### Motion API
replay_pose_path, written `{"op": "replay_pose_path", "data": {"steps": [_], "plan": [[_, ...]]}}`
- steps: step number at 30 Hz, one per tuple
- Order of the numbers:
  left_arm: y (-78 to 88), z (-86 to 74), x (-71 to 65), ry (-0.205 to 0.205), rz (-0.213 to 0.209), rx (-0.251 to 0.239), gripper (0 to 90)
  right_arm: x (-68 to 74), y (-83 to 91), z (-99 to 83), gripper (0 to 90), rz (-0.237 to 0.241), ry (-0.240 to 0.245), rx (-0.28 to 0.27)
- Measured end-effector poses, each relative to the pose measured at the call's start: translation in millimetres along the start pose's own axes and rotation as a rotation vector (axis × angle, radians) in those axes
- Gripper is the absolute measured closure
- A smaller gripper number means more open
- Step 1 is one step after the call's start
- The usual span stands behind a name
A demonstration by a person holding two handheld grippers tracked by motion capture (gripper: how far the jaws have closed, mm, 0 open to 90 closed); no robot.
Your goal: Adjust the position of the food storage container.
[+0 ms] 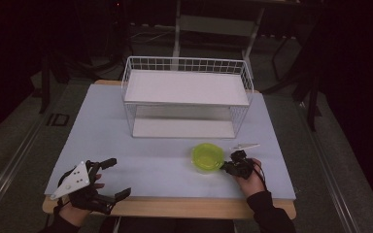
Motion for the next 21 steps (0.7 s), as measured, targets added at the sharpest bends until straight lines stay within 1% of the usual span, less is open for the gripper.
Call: {"op": "replay_pose_path", "data": {"steps": [4,8,9,12,17,20,21], "plan": [[0.0,-0.1,0.0,0.002,-0.001,0.001,1.1,6.7,-6.8,5.6,90.0,0.001,0.012,0.001],[-0.2,-0.1,-0.1,0.002,-0.003,0.001,1.1,15.0,-14.4,11.3,90.0,0.017,0.023,0.006],[-0.2,-0.2,-0.1,0.0,-0.003,0.002,1.1,17.4,-16.4,13.0,90.0,0.025,0.018,0.003],[-0.1,-0.2,-0.2,0.0,-0.003,0.003,1.1,25.0,-22.8,17.7,90.0,0.028,0.037,0.009],[0.1,-0.4,0.5,0.005,-0.003,0.003,1.1,31.5,-28.8,22.4,90.0,0.038,0.048,0.007],[0.0,-0.4,0.3,0.002,-0.003,0.004,1.1,33.8,-31.0,24.4,90.0,0.039,0.049,0.007],[-0.1,-0.4,0.2,0.001,-0.002,0.004,1.1,34.5,-31.8,25.2,90.0,0.046,0.043,0.006]]}}
Point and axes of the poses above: each handheld gripper's, and its own axes: y roughly backward along the jaws, z roughly out of its top, x roughly to its left, the point moved 5 cm from there along -y, roughly forward along the jaws, and after that the axes turned 2 degrees about y, right-handed, at the moved point
